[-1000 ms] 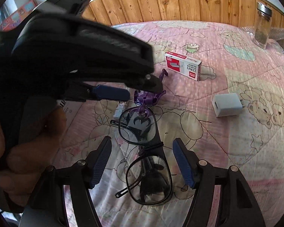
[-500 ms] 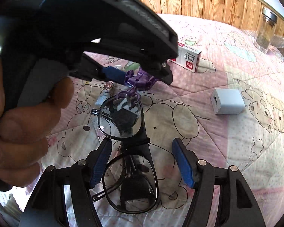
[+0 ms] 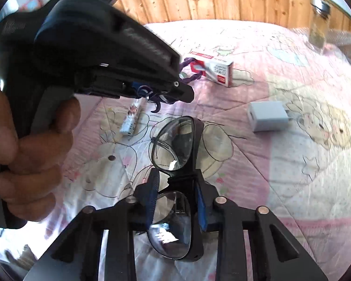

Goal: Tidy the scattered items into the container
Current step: 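Grasp the purple toy figure with the left tool while the right tool grasps the black glasses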

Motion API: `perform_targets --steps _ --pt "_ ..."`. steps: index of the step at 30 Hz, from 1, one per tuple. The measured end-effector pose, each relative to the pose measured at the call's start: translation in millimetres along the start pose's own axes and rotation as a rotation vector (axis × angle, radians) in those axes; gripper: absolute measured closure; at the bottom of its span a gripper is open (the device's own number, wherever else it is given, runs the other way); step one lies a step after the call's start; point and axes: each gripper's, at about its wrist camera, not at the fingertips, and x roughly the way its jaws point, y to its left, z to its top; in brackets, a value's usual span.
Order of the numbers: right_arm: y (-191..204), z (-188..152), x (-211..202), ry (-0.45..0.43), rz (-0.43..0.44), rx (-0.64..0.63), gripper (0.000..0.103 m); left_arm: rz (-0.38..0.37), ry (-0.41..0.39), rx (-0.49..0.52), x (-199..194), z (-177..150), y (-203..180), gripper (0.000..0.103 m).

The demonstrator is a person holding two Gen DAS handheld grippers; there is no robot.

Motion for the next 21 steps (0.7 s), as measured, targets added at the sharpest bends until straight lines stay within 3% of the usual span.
perform_targets --steps 9,11,14,18,21 --pt "-21.0 -7.1 -8.9 0.004 -0.004 0.097 0.071 0.01 0.009 0.022 0.9 -2.4 -12.1 0.083" --pt "-23.8 -8.2 -8.2 0.003 -0.005 0.126 0.058 0.026 0.017 0.019 6.6 -1.4 -11.8 0.082" --pt "-31.4 -2.9 -3.0 0.007 0.004 0.158 0.051 0.035 0.028 0.011 16.5 -0.6 -9.5 0.078" --pt "-33.5 3.6 3.9 -0.004 0.007 0.14 0.051 0.035 0.037 -0.007 27.9 1.8 -5.8 0.078" --pt "-29.8 6.5 10.0 -0.007 0.015 0.13 0.067 0.046 0.023 -0.003 30.1 4.2 -2.8 0.086"
